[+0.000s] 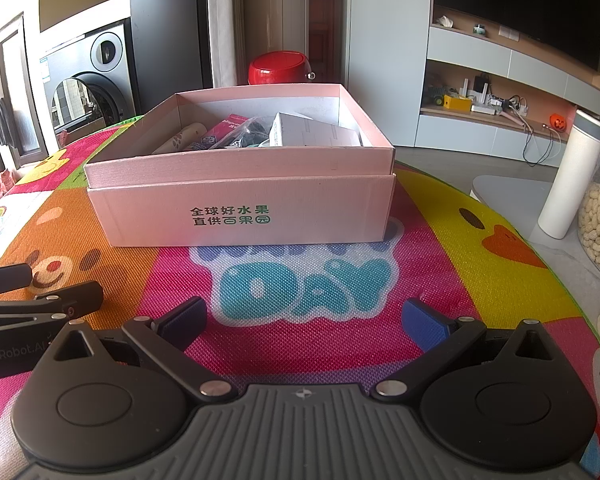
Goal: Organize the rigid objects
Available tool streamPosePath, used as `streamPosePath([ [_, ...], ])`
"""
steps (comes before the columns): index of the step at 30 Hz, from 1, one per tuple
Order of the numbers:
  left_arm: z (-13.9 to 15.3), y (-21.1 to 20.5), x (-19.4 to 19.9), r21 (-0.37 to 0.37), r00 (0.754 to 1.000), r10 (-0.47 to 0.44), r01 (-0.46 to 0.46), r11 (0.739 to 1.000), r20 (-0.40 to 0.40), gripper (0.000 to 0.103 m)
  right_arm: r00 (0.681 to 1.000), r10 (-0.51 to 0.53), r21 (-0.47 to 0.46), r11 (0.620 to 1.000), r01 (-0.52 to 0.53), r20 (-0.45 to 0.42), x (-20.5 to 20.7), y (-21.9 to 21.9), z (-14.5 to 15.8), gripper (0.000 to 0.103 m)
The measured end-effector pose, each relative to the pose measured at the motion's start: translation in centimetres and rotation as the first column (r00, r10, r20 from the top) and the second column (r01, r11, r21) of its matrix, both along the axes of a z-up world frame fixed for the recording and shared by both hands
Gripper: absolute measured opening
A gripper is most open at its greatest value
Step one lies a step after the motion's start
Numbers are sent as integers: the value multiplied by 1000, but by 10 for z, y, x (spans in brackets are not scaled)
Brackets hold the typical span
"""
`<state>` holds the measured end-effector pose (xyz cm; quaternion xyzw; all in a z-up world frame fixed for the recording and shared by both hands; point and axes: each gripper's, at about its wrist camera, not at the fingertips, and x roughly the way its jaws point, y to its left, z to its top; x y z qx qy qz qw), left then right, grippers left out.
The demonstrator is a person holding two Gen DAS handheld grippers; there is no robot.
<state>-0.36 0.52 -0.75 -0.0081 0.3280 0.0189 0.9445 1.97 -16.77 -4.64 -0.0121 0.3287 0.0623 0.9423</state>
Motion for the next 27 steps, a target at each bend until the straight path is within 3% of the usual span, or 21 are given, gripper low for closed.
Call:
streamPosePath([
  [27, 0, 0, 0, -2, 1000, -5, 5, 1000, -3, 87, 1000, 0, 0, 1000, 0, 0, 0, 0, 0, 103],
])
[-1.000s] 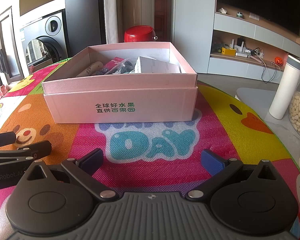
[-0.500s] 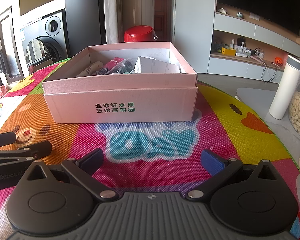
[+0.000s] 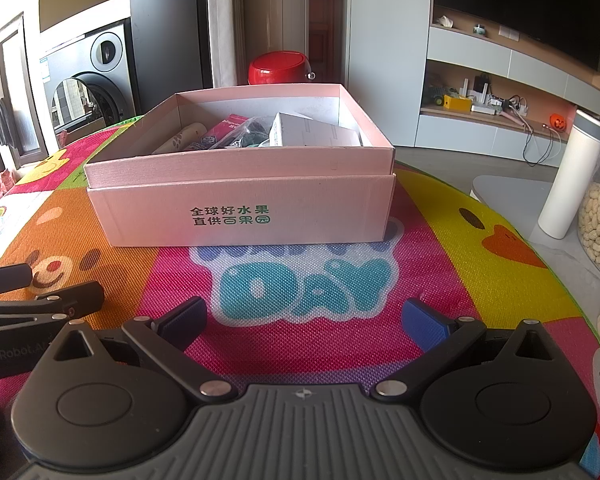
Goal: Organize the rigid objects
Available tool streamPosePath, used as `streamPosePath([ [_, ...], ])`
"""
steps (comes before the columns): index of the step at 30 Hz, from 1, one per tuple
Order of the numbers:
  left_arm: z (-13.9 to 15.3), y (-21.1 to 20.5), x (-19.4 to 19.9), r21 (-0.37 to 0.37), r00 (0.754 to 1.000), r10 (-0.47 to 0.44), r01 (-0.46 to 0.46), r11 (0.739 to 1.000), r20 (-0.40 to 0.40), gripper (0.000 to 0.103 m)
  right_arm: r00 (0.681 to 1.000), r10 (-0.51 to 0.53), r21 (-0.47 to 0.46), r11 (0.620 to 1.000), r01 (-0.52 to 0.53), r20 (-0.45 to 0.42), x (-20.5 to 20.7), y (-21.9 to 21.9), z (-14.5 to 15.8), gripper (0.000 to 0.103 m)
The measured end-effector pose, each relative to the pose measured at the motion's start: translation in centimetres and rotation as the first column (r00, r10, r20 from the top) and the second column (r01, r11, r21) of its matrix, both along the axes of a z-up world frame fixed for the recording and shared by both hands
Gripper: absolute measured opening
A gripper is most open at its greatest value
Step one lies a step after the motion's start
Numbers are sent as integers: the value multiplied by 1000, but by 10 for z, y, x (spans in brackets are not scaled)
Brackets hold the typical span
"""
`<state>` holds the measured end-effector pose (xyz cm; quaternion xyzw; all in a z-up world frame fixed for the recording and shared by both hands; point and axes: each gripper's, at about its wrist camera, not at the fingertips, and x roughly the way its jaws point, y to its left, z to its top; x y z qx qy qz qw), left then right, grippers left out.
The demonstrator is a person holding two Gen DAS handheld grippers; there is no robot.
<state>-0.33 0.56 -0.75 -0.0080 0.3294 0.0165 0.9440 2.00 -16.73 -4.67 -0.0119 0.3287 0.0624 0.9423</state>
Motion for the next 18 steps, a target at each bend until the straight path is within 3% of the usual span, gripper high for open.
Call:
streamPosePath([
  [18, 0, 0, 0, -4, 1000, -1, 1, 1000, 0, 87, 1000, 0, 0, 1000, 0, 0, 0, 0, 0, 103],
])
